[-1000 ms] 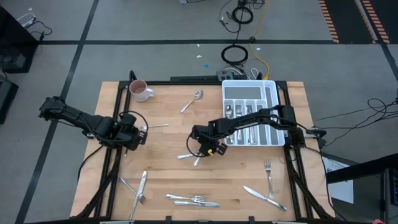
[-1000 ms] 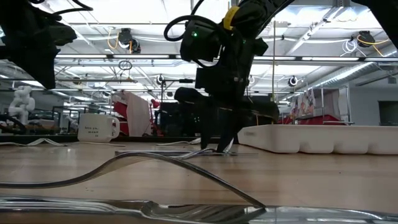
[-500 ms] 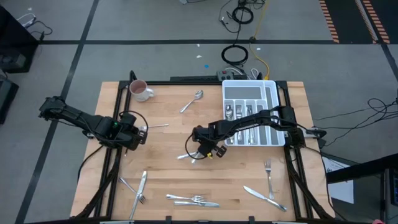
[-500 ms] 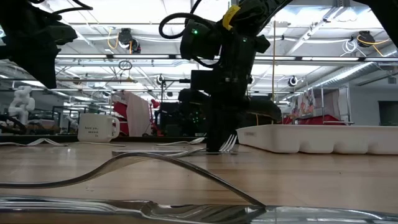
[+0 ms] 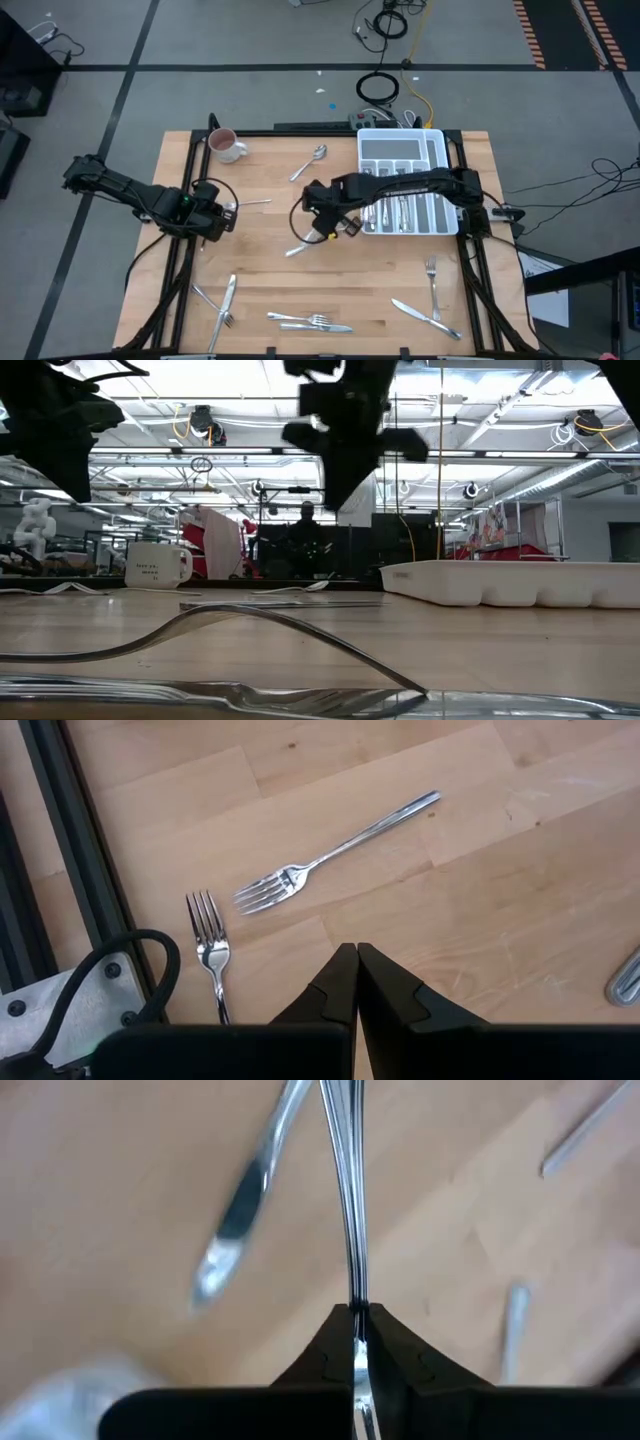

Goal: Sort silverware
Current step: Put the silver fork into the silverware tray

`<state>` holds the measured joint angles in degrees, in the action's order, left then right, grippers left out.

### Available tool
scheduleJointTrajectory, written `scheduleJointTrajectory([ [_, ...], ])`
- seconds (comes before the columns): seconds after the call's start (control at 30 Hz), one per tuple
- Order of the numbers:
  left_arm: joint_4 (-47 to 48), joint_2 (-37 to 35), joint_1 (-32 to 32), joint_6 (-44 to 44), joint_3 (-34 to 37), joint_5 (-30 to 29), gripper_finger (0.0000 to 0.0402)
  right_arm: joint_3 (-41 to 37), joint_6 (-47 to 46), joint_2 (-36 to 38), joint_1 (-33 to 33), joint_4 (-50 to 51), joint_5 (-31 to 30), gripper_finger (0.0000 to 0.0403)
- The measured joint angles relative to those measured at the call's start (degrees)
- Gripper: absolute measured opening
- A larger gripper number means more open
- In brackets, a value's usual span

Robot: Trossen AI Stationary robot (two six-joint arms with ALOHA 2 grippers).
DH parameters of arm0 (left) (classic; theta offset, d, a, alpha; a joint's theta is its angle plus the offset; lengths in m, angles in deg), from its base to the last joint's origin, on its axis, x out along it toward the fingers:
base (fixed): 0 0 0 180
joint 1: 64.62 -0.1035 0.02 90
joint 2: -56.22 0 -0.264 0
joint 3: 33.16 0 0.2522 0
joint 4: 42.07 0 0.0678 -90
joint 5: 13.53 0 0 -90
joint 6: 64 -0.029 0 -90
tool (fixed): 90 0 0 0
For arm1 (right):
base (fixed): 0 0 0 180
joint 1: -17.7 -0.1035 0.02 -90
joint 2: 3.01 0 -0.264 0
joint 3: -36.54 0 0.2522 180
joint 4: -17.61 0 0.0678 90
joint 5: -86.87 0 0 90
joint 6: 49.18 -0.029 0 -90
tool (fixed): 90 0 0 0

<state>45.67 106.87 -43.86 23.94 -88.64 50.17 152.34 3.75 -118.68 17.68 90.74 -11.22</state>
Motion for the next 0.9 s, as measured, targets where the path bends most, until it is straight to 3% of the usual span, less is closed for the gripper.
scheduleJointTrajectory([
  [0.2,-0.13,0.02,0.00,0.22,0.00,-0.05,0.0013,-2.49,3.76,5.39,1.92,16.22,-2.72,0.0000],
  [0.33,-0.17,0.00,0.00,0.24,0.00,-1.00,0.0013,-9.73,6.35,11.95,3.36,19.38,-7.50,0.0000],
  [0.43,-0.18,0.00,0.00,0.24,0.00,-1.20,0.0013,-16.96,12.40,18.83,4.39,17.93,-10.08,0.0000],
  [0.7,-0.77,0.00,0.01,0.31,0.00,-1.22,0.0013,-36.89,33.18,35.72,8.99,10.03,-10.22,0.0000],
  [0.9,-2.81,0.00,0.02,0.33,0.00,-1.50,0.0013,-46.20,40.05,39.51,11.52,-2.99,-11.79,0.0000],
])
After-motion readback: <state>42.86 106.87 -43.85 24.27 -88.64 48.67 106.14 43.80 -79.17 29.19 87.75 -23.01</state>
